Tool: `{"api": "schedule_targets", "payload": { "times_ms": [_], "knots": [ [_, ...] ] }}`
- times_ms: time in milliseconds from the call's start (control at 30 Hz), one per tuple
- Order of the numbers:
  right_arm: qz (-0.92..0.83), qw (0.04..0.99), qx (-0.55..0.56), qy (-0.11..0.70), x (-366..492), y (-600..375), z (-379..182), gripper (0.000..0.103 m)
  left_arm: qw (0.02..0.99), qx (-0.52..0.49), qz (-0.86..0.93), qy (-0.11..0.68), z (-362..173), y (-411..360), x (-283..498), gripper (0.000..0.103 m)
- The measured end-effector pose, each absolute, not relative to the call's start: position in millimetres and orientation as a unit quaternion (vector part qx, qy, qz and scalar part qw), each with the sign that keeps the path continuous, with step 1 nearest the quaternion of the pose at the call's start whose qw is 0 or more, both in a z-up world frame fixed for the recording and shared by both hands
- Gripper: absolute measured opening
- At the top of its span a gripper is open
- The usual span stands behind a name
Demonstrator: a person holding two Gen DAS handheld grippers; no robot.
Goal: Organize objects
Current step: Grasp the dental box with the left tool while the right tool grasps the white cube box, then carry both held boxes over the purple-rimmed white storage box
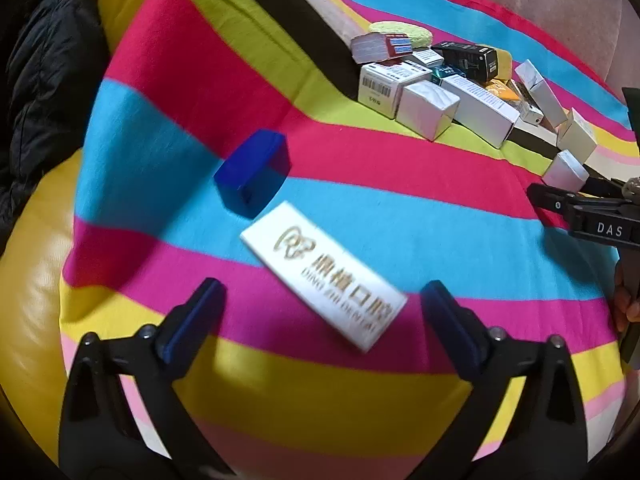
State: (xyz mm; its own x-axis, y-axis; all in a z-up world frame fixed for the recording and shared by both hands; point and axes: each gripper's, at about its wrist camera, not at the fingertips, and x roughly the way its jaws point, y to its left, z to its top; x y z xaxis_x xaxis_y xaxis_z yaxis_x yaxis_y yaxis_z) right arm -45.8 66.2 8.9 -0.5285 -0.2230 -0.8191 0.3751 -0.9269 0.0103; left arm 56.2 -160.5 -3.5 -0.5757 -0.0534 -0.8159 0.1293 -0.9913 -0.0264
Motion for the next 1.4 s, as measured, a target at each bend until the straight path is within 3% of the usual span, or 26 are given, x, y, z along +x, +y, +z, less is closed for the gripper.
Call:
{"api": "schedule_targets", "payload": {
  "times_ms": [100,133,167,833,1400],
  "knots": [
    [-0.872,0.181,0.446,0.086,-43,66,9,0.086,0.033,0.449,-0.892,0.036,1,-155,50,0.059],
    [-0.874,0.185,0.441,0.087,-42,67,10,0.07,0.022,0.446,-0.894,0.035,3,-154,48,0.034],
    [-0.878,0.192,0.43,0.088,-38,67,12,0.046,0.012,0.446,-0.894,0.037,4,-153,45,0.034],
    [-0.879,0.178,0.436,0.077,-23,65,18,0.046,-0.057,0.438,-0.897,-0.013,11,-113,59,0.034],
    [-0.936,0.092,0.337,-0.036,80,160,121,0.046,-0.162,0.395,-0.902,-0.062,58,-32,82,0.034]
  ]
}}
